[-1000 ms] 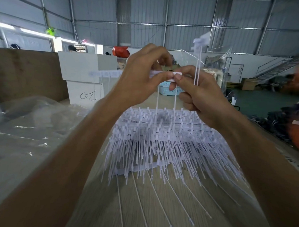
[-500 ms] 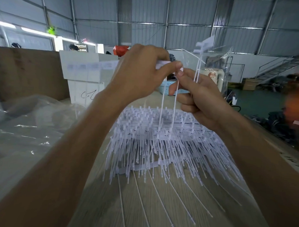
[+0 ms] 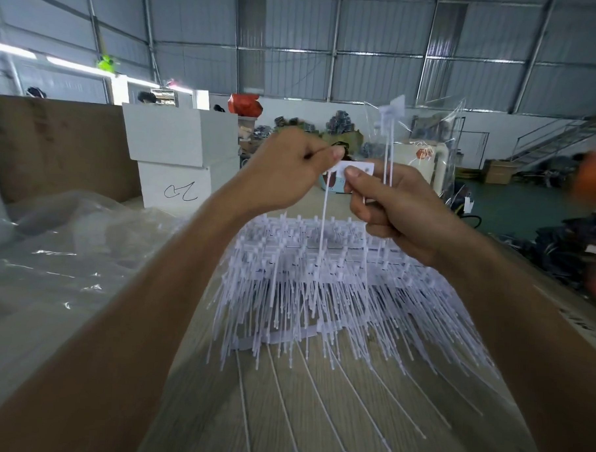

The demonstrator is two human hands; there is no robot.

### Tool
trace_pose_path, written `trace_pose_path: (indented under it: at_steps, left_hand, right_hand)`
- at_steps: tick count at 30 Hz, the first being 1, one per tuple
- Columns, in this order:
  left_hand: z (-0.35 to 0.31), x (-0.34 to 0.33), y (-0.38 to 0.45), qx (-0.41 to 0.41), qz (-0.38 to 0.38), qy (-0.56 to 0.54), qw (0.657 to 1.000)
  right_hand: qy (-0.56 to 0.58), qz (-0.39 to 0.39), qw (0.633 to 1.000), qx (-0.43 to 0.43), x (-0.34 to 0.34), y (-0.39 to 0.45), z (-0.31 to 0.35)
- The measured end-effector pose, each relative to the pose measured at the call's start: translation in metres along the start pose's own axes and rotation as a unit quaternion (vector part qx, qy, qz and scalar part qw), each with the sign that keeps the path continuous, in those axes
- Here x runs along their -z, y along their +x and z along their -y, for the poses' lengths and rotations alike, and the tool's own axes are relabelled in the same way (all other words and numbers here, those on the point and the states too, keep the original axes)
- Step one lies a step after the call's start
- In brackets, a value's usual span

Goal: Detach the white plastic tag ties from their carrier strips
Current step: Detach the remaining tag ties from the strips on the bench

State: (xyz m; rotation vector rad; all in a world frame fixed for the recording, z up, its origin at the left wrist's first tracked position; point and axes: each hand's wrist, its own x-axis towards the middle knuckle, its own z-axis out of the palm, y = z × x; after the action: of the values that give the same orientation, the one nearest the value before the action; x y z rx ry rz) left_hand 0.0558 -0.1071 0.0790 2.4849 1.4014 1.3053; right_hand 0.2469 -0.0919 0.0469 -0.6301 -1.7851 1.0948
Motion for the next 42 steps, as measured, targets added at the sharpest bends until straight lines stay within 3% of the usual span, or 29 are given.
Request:
trace_pose_path:
  at_steps: [7, 17, 28, 32, 34, 39, 42]
  left_hand:
    - [-0.002, 0.004, -0.004, 0.030, 0.020, -0.046, 0.998]
    - [0.005, 0.008, 0.000, 0.094, 0.041, -0.096, 0.990]
    - [0.006, 0.000, 0.000, 0.122, 0.019, -0.091, 0.988]
    - [0.003, 0.001, -0.002, 0.113, 0.024, -0.115, 0.987]
    - [0.001, 0.001, -0.003, 0.108, 0.020, -0.127, 0.986]
    - [-0.007, 0.001, 0.001, 0.068, 0.013, -0.101, 0.993]
    - [-0.007, 0.003, -0.003, 0.035, 0.031, -0.103, 0.994]
  right_hand:
    - [-0.208, -0.007, 0.972, 0.109, -0.007, -0.004, 0.006]
    - [-0.245, -0.005, 0.957, 0.153, -0.012, -0.002, 0.008]
    - [-0.389, -0.059, 0.906, 0.158, -0.014, 0.001, -0.001]
    - [-0.443, -0.071, 0.872, 0.196, -0.013, -0.001, -0.001]
    - [-0.428, -0.079, 0.878, 0.198, -0.012, -0.001, -0.002]
    - [-0.243, -0.104, 0.955, 0.134, -0.011, 0.005, -0.002]
    - [-0.203, -0.139, 0.964, 0.105, -0.005, 0.005, -0.001]
